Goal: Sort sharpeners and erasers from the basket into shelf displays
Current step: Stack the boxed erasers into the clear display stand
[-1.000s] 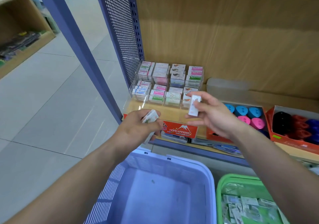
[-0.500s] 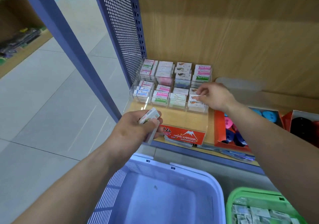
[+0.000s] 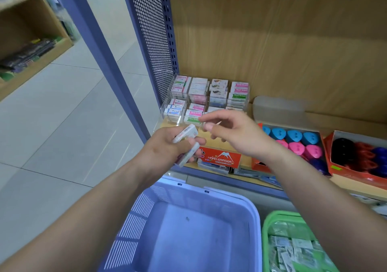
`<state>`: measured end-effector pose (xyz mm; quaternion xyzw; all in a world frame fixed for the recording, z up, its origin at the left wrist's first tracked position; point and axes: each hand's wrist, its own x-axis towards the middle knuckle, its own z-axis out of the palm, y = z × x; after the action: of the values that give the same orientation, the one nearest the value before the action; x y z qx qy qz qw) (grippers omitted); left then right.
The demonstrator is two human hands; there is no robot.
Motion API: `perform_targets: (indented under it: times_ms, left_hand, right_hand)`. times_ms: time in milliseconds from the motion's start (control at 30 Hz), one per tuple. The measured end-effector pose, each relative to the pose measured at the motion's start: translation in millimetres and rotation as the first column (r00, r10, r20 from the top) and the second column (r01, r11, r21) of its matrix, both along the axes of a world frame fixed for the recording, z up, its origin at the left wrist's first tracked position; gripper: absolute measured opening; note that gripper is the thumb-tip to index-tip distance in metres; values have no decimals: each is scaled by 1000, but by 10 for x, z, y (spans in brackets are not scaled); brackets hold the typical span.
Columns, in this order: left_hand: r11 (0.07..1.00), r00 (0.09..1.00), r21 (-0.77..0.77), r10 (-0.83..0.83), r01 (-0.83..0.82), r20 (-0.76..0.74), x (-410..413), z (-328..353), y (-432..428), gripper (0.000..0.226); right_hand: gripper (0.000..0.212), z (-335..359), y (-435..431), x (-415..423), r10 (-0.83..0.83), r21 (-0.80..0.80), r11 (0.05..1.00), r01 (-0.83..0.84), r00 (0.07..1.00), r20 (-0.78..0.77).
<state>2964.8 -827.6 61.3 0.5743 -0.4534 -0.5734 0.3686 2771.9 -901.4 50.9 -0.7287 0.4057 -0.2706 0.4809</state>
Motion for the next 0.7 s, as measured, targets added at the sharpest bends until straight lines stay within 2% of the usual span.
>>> perform_targets:
  times_ms: [133, 267, 400, 567, 700]
  left_hand:
    - [997, 997, -35, -68, 66, -43, -55, 111, 135, 28]
    - [998, 992, -56, -13, 6, -124, -78, 197, 231, 28]
    - [997, 998, -78, -16, 11, -58, -132, 243, 310, 23]
    - [998, 1000, -56, -13, 12, -23, -194, 244, 342, 20]
    - [997, 990, -78, 5, 6, 140, -133, 154, 292, 29]
  right_hand:
    - [13, 155, 255, 82, 25, 13, 1000, -26, 998, 57]
    - [4, 251, 358, -5, -53, 166, 986, 21, 980, 192]
    - [2, 299, 401, -118, -130, 206, 975, 87, 970, 206]
    - [13, 279, 436, -177, -138, 207, 973, 100, 974, 181]
    - [8, 123, 340, -355, -277, 221, 942, 253, 957, 86]
